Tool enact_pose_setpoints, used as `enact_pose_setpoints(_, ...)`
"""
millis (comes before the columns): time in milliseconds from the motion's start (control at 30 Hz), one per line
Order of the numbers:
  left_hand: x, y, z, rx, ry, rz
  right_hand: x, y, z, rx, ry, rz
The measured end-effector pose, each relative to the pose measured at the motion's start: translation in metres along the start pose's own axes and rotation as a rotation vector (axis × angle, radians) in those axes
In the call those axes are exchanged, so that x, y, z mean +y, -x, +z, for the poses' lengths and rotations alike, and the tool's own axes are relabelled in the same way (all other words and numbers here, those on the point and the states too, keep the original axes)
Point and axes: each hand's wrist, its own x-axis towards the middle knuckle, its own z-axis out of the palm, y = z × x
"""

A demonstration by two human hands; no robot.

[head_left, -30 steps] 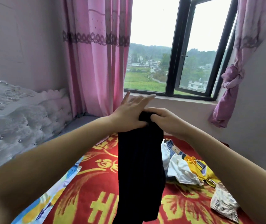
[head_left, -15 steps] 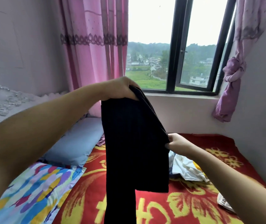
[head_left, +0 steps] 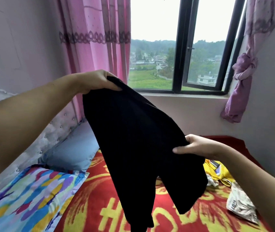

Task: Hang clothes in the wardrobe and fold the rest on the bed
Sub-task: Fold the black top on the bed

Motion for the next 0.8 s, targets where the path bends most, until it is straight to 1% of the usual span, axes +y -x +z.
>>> enact_pose_setpoints(33,-0.003,-0.002,-0.001,0.006,0.020,-0.003,0.006,-0.002,-0.007,-0.056,0.107,0.090)
enact_pose_setpoints(67,-0.007,-0.005,-0.002,0.015,0.037,-0.007,0.015,-0.004,-0.013,-0.065,0.220,0.152)
enact_pose_setpoints(133,-0.015,-0.008,-0.005,0.023,0.041,-0.026,0.037,-0.008,-0.021,0.004,0.379,0.239)
enact_pose_setpoints(167,-0.022,-0.010,-0.005,0.012,0.018,-0.046,0.051,-0.010,-0.025,0.062,0.368,0.254)
enact_pose_setpoints(200,-0.030,-0.011,-0.004,-0.010,-0.026,-0.073,0.064,-0.012,-0.026,0.127,0.268,0.243)
enact_pose_setpoints(267,-0.050,-0.013,0.000,-0.039,-0.191,-0.134,0.076,-0.015,-0.027,0.272,-0.004,0.158)
enact_pose_setpoints(300,-0.059,-0.015,0.003,-0.025,-0.283,-0.143,0.077,-0.018,-0.029,0.343,-0.067,0.098)
enact_pose_setpoints(333,-0.068,-0.017,0.005,0.020,-0.350,-0.126,0.075,-0.023,-0.032,0.406,-0.056,0.037)
enact_pose_setpoints(400,-0.080,-0.022,0.006,0.157,-0.368,-0.036,0.068,-0.032,-0.041,0.450,0.065,-0.050)
enact_pose_setpoints(467,-0.088,-0.024,0.003,0.227,-0.249,0.020,0.057,-0.039,-0.046,0.386,0.226,-0.044)
enact_pose_setpoints(533,-0.096,-0.025,-0.001,0.202,-0.141,0.022,0.051,-0.044,-0.048,0.309,0.367,-0.013)
enact_pose_setpoints(600,-0.103,-0.024,-0.004,0.180,-0.087,0.023,0.046,-0.048,-0.050,0.331,0.382,-0.041)
enact_pose_setpoints(633,-0.106,-0.023,-0.008,0.177,-0.053,0.016,0.043,-0.049,-0.051,0.314,0.390,-0.040)
enact_pose_setpoints(667,-0.110,-0.021,-0.012,0.150,-0.021,-0.003,0.041,-0.049,-0.051,0.260,0.420,-0.004)
enact_pose_setpoints(700,-0.114,-0.018,-0.017,0.076,0.000,-0.030,0.038,-0.048,-0.052,0.180,0.446,0.057)
enact_pose_setpoints(800,-0.129,-0.012,-0.031,-0.278,0.043,-0.173,0.033,-0.041,-0.060,-0.062,0.409,0.257)
